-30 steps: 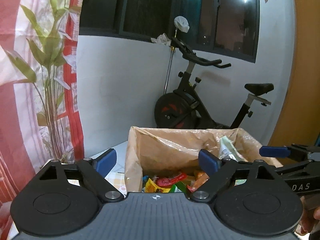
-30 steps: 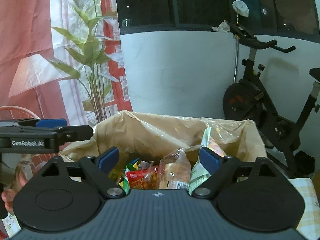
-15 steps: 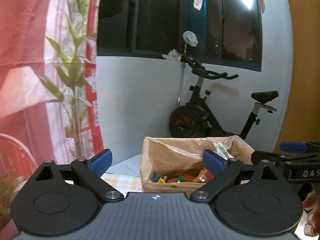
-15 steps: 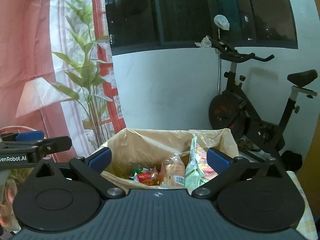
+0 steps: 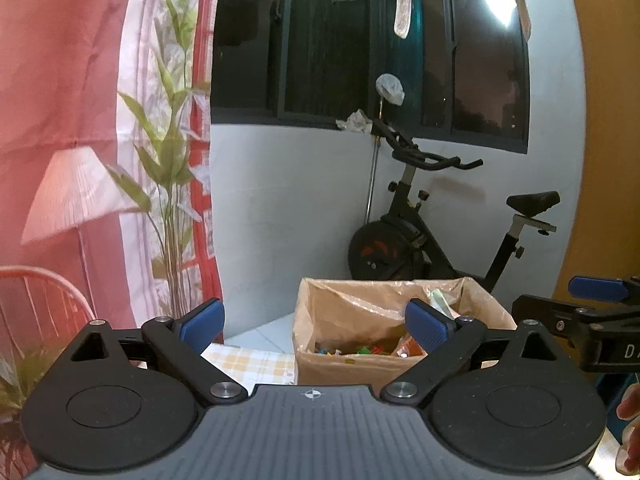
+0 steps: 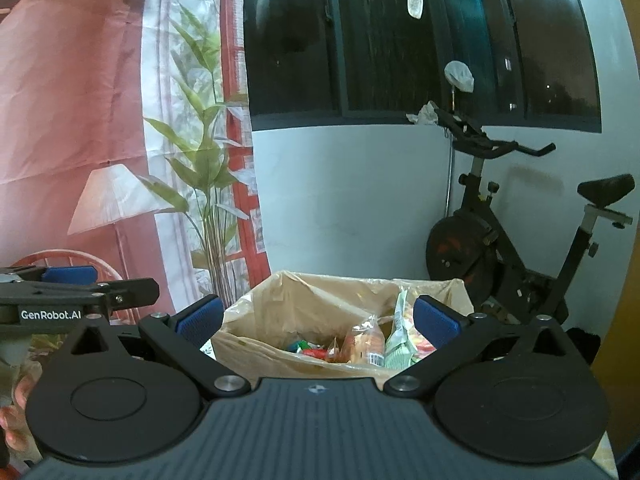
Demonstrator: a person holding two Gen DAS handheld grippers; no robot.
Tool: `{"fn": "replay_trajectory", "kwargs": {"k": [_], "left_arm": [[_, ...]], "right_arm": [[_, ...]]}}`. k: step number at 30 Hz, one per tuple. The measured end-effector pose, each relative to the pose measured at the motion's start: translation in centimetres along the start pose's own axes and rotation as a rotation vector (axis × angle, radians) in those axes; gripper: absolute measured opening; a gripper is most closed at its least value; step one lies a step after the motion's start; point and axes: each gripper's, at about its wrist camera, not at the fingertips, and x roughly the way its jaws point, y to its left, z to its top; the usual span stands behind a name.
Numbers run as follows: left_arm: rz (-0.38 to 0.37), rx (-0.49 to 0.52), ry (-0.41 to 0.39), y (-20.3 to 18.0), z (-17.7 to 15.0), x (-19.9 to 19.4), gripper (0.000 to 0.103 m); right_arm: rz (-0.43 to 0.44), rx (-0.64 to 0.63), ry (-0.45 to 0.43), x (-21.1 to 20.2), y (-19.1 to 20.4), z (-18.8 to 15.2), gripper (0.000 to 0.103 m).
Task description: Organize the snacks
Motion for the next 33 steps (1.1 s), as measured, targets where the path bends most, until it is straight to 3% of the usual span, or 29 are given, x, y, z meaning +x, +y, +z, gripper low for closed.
{"fn": "replay_trajectory", "kwargs": {"k": [8, 33], "left_arm": [[0.0, 0.014, -0.045, -0.39, 0.01, -0.97, 0.098], [-0.009, 0.024, -0.025, -0.14, -0.39, -1.03, 0.098]], "right_arm": [[-0.012, 0.019, -0.02, -0.62, -0.19, 0.21, 0.103], [-0.024, 0.042, -0.011, -1.04, -0.6, -0.24, 0.103]]}}
